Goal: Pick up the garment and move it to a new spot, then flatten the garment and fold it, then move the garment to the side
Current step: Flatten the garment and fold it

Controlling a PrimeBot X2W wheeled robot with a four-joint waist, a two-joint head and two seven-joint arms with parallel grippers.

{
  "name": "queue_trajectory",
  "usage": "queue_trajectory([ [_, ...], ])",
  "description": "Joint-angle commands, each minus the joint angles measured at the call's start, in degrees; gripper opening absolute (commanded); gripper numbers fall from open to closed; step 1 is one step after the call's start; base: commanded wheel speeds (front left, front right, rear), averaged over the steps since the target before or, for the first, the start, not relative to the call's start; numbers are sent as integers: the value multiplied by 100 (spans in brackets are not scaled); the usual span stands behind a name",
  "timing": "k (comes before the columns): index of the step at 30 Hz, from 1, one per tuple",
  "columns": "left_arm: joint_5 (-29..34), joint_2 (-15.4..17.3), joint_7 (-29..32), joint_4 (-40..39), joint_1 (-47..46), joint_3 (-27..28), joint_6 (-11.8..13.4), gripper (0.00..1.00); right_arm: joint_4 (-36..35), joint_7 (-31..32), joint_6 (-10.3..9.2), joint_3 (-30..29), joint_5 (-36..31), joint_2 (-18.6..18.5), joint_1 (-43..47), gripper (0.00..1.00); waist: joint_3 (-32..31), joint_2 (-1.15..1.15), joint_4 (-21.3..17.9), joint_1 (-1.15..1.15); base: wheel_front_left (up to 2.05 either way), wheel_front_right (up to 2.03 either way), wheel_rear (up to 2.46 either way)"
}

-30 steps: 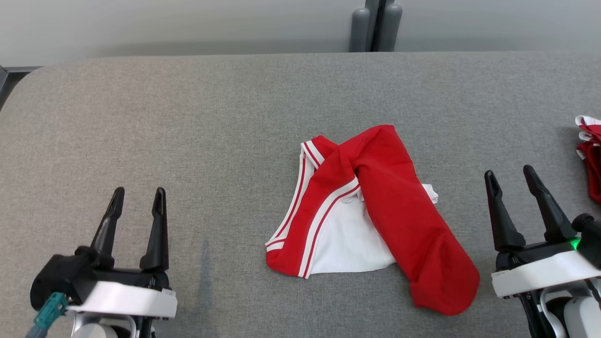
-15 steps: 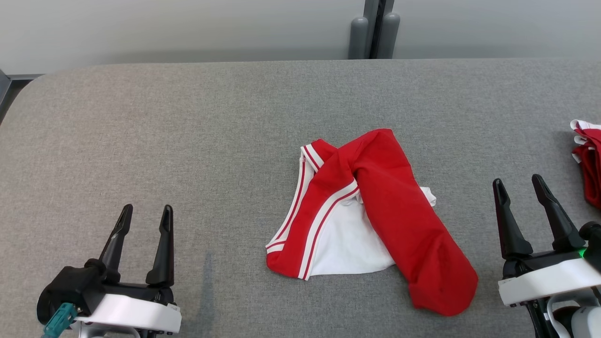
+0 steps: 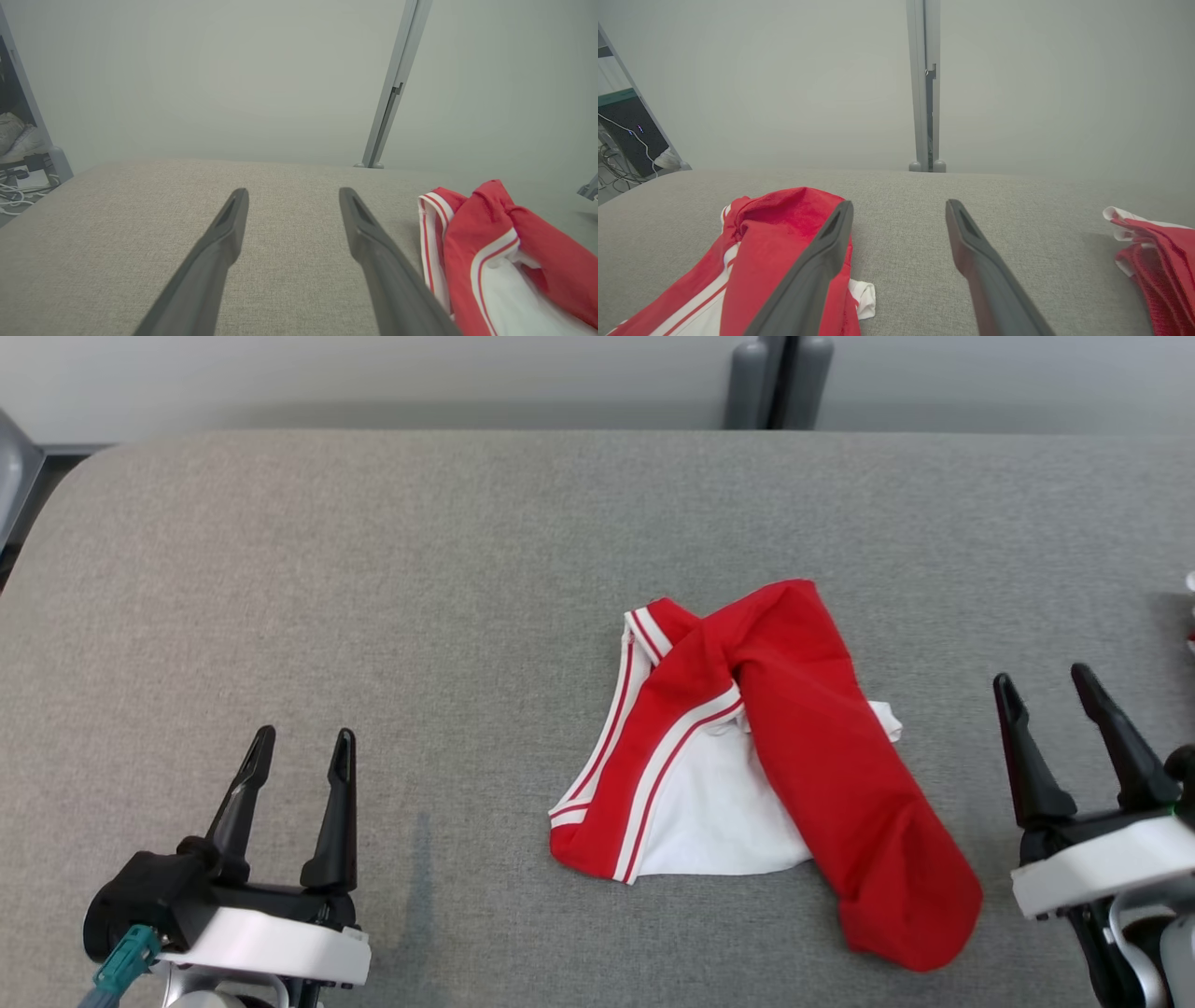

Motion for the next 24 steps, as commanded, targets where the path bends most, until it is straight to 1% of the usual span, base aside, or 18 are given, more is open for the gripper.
queue_trajectory([
  [1, 19, 2, -10, -17, -132, 0, -28, 100, 49, 6, -2, 18, 41, -79, -138, 100, 109, 0, 90, 0, 0, 0, 0],
  [4, 13, -22, -30, -32, -213, 6, -53, 100, 151, 93, -2, 132, 122, -253, -399, 100, 285, 0, 197, 0, 0, 0, 0],
  [7, 9, -63, -48, -38, -330, 6, -99, 100, 311, 229, -2, 381, 253, -482, -727, 100, 499, 0, 312, 0, 0, 0, 0],
  [15, 48, -254, -95, 110, -648, 7, -234, 100, 954, 732, -2, 1389, 822, -1140, -1613, 100, 966, 0, 593, 0, 0, 0, 0],
  [23, 124, -466, -106, 238, -771, 115, -381, 100, 1413, 1139, -2, 2342, 1629, -1625, -2142, 100, 1095, 0, 718, 0, 0, 0, 0],
  [24, 141, -489, -106, 241, -783, 140, -405, 100, 1438, 1154, -2, 2419, 1755, -1662, -2187, 39, 1103, 0, 725, 0, 0, 0, 0],
])
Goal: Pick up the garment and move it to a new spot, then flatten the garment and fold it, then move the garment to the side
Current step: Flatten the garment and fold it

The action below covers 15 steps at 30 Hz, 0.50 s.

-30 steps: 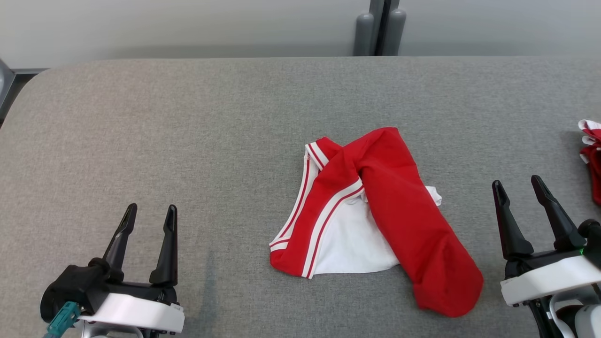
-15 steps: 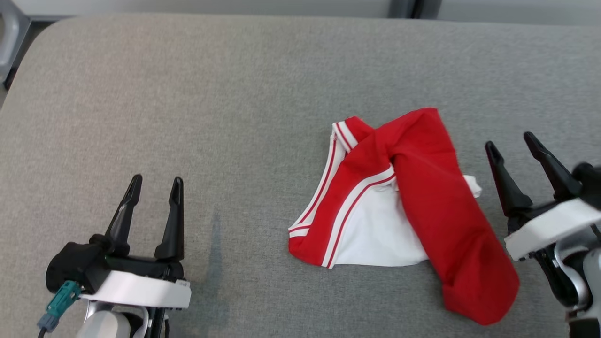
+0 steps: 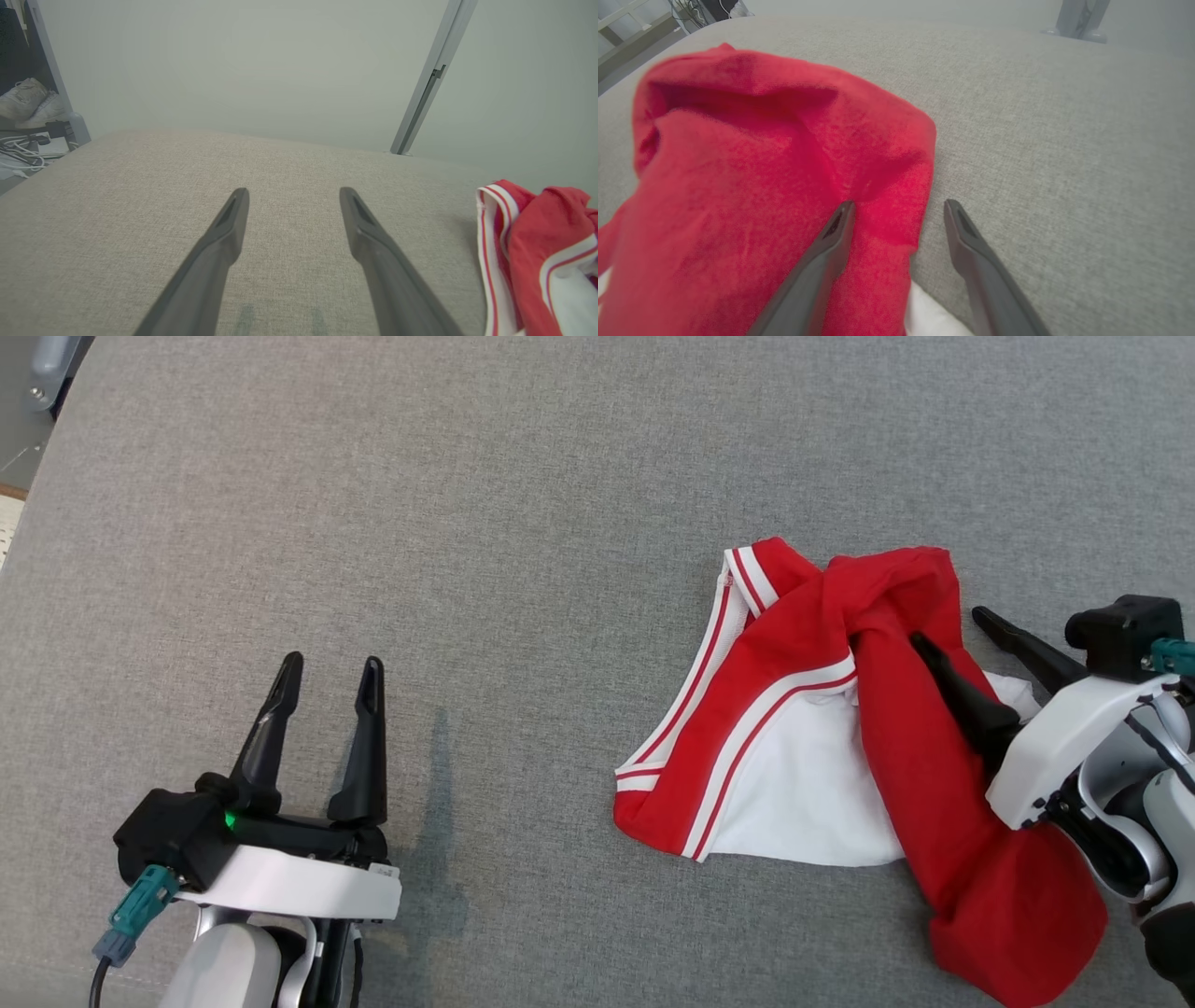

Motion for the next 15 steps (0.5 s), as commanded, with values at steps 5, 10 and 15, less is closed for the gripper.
queue_trajectory([
  [5, 120, -119, -30, 17, -113, 162, -127, 100, -68, -149, -2, 265, 413, -241, -247, 0, 22, 0, 8, 0, 0, 0, 0],
  [10, 214, -199, -30, 49, -84, 293, -213, 100, -237, -500, -2, 315, 407, -434, -453, 0, -26, 0, -37, 0, 0, 0, 0],
  [15, 293, -263, -27, 66, -38, 374, -276, 100, -391, -772, -3, 185, 115, -563, -718, 0, -115, 0, -110, 0, 0, 0, 0],
])
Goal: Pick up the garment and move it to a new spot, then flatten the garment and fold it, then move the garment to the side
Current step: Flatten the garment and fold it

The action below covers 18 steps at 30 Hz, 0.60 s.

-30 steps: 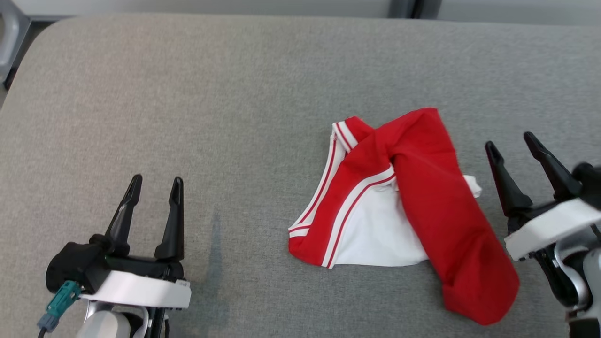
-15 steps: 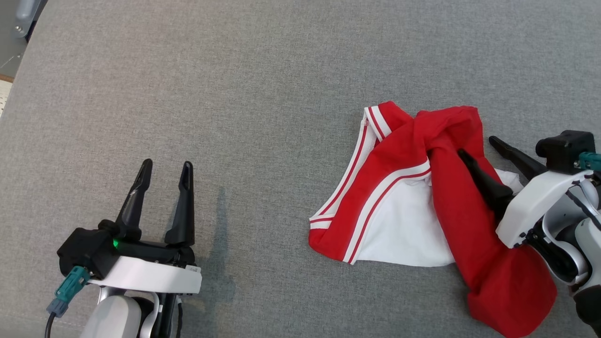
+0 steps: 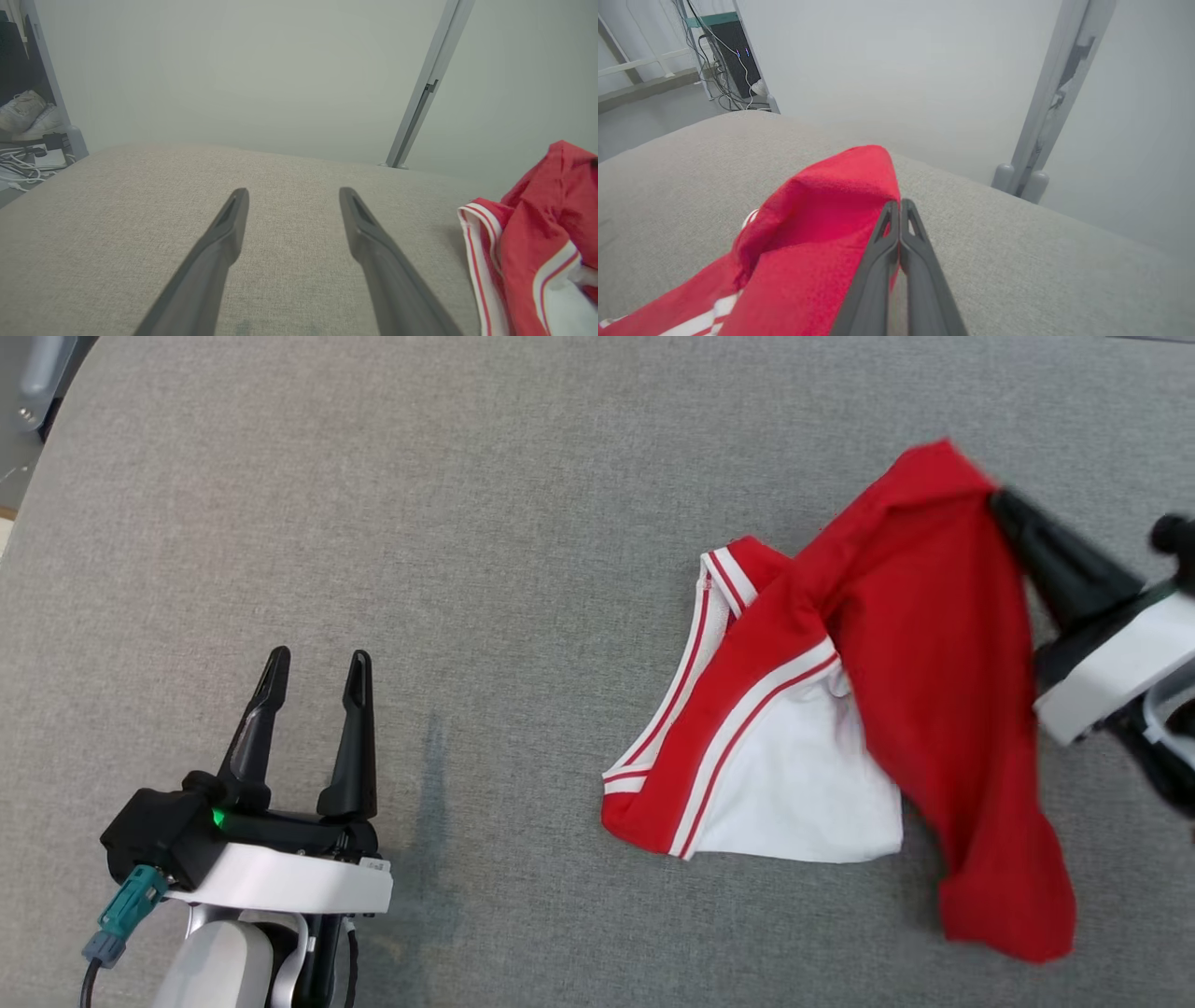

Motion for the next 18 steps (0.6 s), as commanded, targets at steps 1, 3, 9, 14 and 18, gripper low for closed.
queue_trajectory([
  [1, 65, -17, -20, 5, -29, 28, -55, 100, -49, -68, -2, -50, -53, -67, -97, 0, -28, 0, -31, 0, 0, 0, 0],
  [3, 88, -25, -20, 5, -1, 67, -69, 100, -151, -155, -2, -121, -288, -102, -259, 0, -64, 0, -76, 0, 0, 0, 0],
  [9, 168, -32, -20, 8, 113, 158, -125, 100, -742, -315, -2, -341, -1208, -72, -421, 0, -150, 0, -237, 0, 0, 0, 0],
  [14, 198, -54, -21, 21, 173, 174, -142, 100, -1232, -97, -2, -361, -1611, 218, 608, 0, -229, 0, -306, 0, 0, 0, 0],
  [18, 192, -57, -21, 23, 231, 195, -142, 100, -1265, -120, -2, -641, -1630, 677, 1812, 0, -277, 0, -367, 0, 0, 0, 0],
])
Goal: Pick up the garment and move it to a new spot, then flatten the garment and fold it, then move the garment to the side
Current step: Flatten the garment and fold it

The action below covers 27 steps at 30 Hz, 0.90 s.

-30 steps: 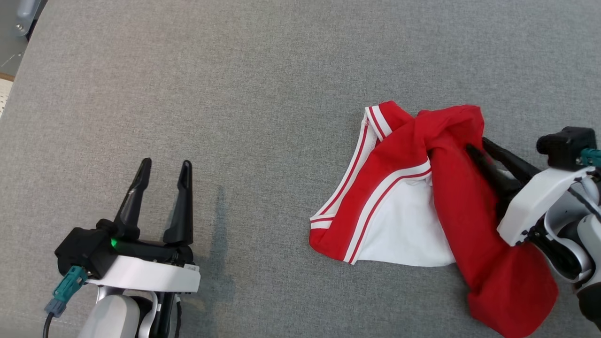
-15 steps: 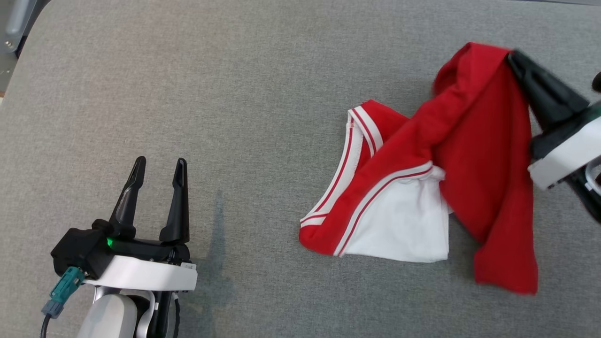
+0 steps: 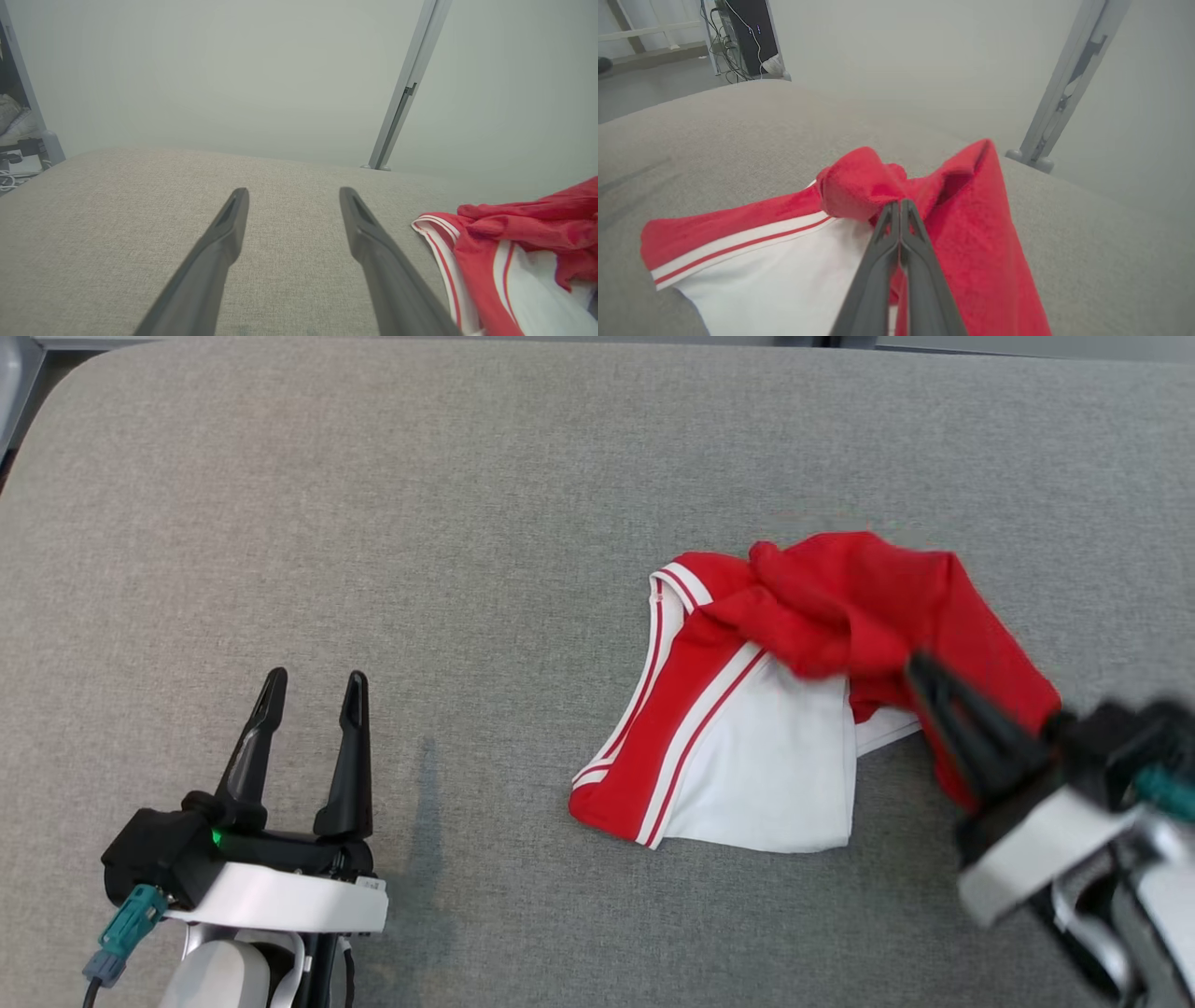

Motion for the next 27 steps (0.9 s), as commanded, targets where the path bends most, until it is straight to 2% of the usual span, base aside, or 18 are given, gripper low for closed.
queue_trajectory([
  [1, 11, 29, -21, 7, 56, 36, -12, 100, 66, -92, -2, -212, 25, 219, 491, 0, -26, 0, -49, 0, 0, 0, 0],
  [7, 28, 95, -16, 20, 126, 36, -19, 100, 503, -475, -2, -1059, 265, 1028, 1632, 0, -120, 0, -166, 0, 0, 0, 0],
  [14, 25, 206, 82, -52, 159, 34, 31, 100, 1032, -808, -2, -1162, 486, 1492, 1824, 0, -223, 0, -283, 0, 0, 0, 0],
  [15, 21, 213, 96, -69, 157, 33, 32, 100, 1051, -868, -2, -1138, 519, 1548, 1783, 31, -231, 0, -294, 0, 0, 0, 0],
  [16, 14, 221, 111, -82, 169, 37, 40, 100, 1066, -916, -2, -1114, 542, 1590, 1751, 99, -243, 0, -309, 0, 0, 0, 0],
  [23, -9, 244, 140, -145, 256, 43, 100, 100, 860, -1146, -2, -1141, 448, 1664, 1495, 100, -344, 0, -369, 0, 0, 0, 0],
  [27, -21, 243, 161, -159, 301, 29, 135, 100, 595, -1219, -2, -1359, 223, 1634, 1322, 100, -451, 0, -383, 0, 0, 0, 0],
])
